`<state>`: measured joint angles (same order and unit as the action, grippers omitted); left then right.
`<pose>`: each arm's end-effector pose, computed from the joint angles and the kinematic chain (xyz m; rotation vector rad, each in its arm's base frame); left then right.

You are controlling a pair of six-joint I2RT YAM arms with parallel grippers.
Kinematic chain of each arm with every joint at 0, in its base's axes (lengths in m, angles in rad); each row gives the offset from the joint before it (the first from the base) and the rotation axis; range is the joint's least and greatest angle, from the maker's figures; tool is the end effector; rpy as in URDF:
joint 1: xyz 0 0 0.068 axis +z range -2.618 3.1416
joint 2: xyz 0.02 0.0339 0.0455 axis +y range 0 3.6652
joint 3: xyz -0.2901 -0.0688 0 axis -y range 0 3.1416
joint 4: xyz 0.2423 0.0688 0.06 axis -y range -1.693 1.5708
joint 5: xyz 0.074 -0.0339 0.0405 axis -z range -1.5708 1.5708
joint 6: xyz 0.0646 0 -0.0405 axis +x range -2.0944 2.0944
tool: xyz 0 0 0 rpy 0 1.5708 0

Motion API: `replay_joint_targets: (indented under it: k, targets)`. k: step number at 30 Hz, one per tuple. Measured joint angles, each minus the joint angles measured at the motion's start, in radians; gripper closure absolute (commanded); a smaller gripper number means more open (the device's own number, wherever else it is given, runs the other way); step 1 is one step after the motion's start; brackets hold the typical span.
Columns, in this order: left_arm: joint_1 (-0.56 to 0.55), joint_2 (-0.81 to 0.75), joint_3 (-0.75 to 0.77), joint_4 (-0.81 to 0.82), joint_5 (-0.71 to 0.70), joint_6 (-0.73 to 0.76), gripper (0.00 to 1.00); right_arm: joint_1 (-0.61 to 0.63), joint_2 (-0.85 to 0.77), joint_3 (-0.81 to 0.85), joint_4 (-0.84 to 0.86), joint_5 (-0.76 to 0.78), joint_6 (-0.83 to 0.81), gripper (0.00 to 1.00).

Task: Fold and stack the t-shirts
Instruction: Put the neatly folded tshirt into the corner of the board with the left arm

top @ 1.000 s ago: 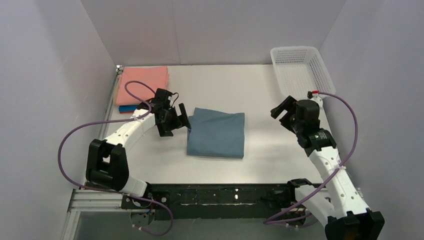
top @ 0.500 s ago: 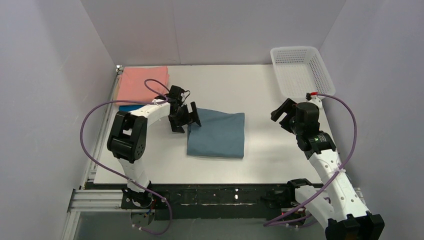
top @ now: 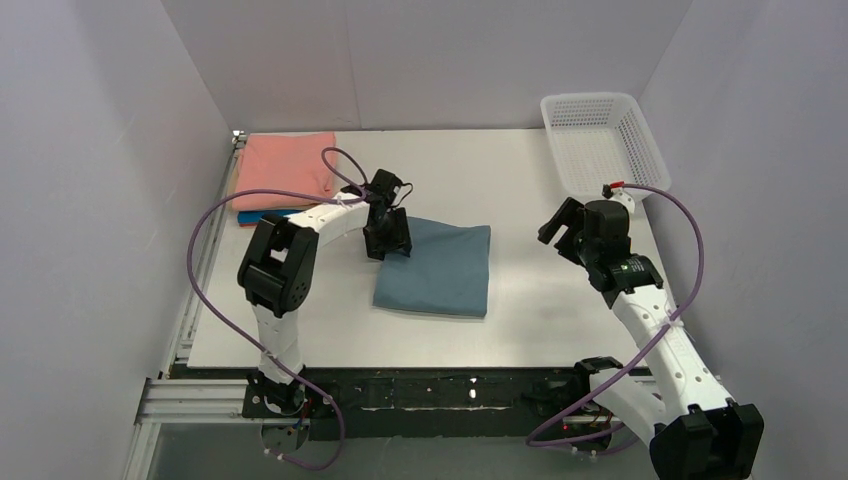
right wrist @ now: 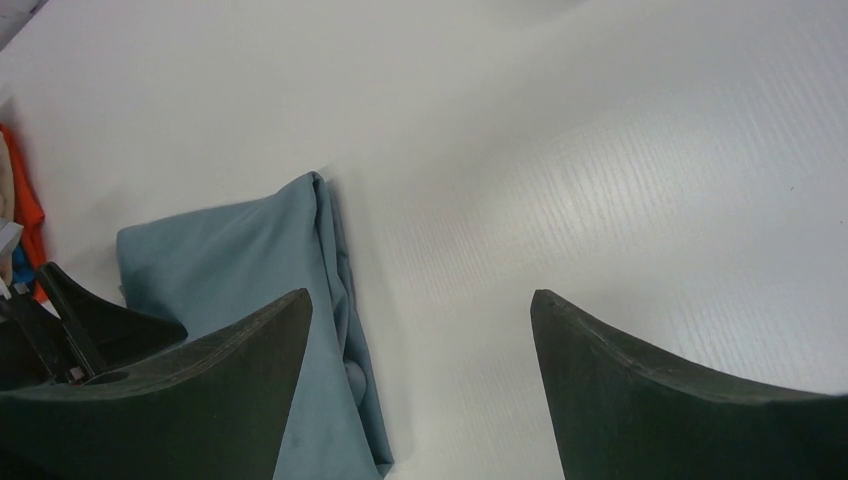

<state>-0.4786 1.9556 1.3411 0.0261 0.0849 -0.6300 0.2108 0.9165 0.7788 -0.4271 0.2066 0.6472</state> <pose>0.4205 -0.2243 0.2149 -0.1191 2.2460 -0.7143 0.2058 0.0305 0.2964 0.5803 2.0553 0.2870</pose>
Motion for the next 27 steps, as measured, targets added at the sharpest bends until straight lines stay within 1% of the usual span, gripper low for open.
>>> replay_joint_targets:
  k: [5,6,7,8,13,17,21,27]
  targets:
    - [-0.045,0.034,0.042,-0.020,-0.075,-0.008,0.75,0.000,0.006,-0.007,0.024,-0.003,0.000,0.12]
    - [-0.051,0.048,0.059,-0.026,-0.088,-0.008,0.84,0.000,0.006,-0.013,0.036,-0.005,-0.001,0.13]
    - [-0.061,0.051,0.065,-0.028,-0.091,-0.008,0.95,0.000,0.006,-0.019,0.048,-0.008,0.000,0.13]
    - [-0.067,0.062,0.079,-0.032,-0.092,-0.011,1.00,-0.001,0.006,-0.025,0.056,-0.011,-0.001,0.13]
    - [-0.082,0.095,0.143,-0.087,-0.117,-0.006,1.00,-0.002,0.030,-0.030,0.072,-0.026,-0.016,0.13]
    - [-0.106,0.119,0.203,-0.151,-0.208,0.025,1.00,-0.004,0.054,-0.030,0.085,-0.036,-0.028,0.13]
    - [-0.123,0.155,0.281,-0.222,-0.359,0.119,1.00,-0.009,0.069,-0.030,0.096,-0.047,-0.034,0.14]
    - [-0.095,0.175,0.388,-0.257,-0.546,0.323,1.00,-0.015,0.107,-0.029,0.103,-0.066,-0.051,0.14]
